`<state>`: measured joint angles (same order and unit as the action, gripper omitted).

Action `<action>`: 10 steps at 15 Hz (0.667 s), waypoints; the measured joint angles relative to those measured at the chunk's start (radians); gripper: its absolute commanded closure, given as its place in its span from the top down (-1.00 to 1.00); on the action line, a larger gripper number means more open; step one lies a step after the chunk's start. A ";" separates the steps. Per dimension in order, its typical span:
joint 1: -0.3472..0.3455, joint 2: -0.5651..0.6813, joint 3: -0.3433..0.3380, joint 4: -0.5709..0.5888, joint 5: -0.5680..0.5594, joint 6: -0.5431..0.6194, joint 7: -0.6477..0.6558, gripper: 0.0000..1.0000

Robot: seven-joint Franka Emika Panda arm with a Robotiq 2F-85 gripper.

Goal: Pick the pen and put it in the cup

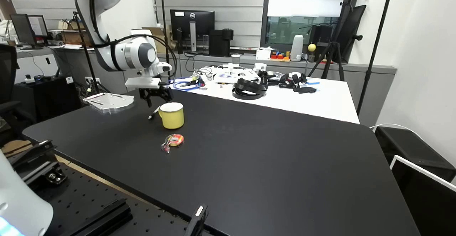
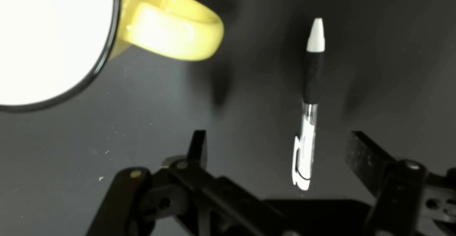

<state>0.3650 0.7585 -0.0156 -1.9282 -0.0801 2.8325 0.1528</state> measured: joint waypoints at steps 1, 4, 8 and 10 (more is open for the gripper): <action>0.002 0.002 -0.002 0.000 0.000 0.001 0.001 1.00; 0.008 0.005 -0.006 0.000 0.000 0.002 0.002 1.00; 0.013 0.010 -0.007 0.000 0.000 0.002 0.003 1.00; 0.017 0.012 -0.007 0.000 0.000 0.002 0.003 1.00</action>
<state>0.3818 0.7704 -0.0222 -1.9281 -0.0801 2.8347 0.1553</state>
